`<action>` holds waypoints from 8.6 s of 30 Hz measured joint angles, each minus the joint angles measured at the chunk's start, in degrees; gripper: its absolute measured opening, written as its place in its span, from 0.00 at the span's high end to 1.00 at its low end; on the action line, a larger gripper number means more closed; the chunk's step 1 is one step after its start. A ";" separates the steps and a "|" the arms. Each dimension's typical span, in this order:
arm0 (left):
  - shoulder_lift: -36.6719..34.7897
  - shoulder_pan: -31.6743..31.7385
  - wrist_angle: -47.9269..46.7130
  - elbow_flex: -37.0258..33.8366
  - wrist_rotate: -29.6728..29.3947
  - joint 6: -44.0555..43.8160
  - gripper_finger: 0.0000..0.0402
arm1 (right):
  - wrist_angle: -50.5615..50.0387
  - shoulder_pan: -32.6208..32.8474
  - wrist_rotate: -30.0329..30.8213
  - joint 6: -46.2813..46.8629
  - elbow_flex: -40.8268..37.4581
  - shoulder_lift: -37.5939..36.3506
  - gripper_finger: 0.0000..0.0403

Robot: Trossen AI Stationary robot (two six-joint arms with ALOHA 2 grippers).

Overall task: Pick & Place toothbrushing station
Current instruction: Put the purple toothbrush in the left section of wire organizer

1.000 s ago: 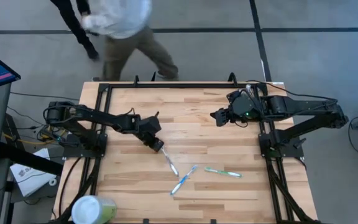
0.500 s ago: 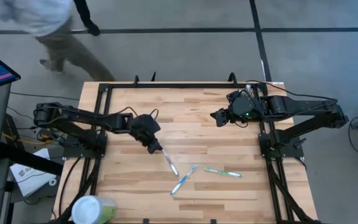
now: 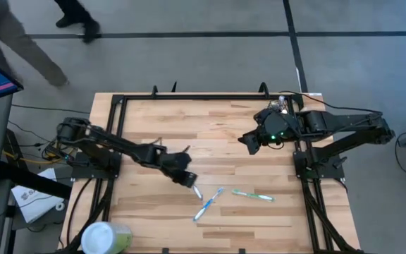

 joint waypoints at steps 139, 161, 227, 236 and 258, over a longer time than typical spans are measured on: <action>13.60 4.98 -23.48 10.00 -4.90 -12.56 0.88 | -1.26 0.83 1.99 1.30 -0.02 -3.65 0.62; 5.55 2.80 -19.70 9.98 -13.68 -8.88 1.00 | -1.20 0.94 1.54 -3.14 -0.03 -3.65 0.63; 3.63 0.38 1.70 10.05 -23.81 1.44 1.00 | 14.83 -2.23 -25.40 -8.67 -4.56 -1.91 0.64; -1.60 1.07 9.60 10.04 -30.96 9.56 1.00 | 24.45 -2.10 -27.38 -2.40 -10.87 -1.91 0.62; -17.57 7.81 17.85 9.98 -15.35 30.66 1.00 | 46.76 -4.20 -19.01 0.47 -10.97 5.31 0.36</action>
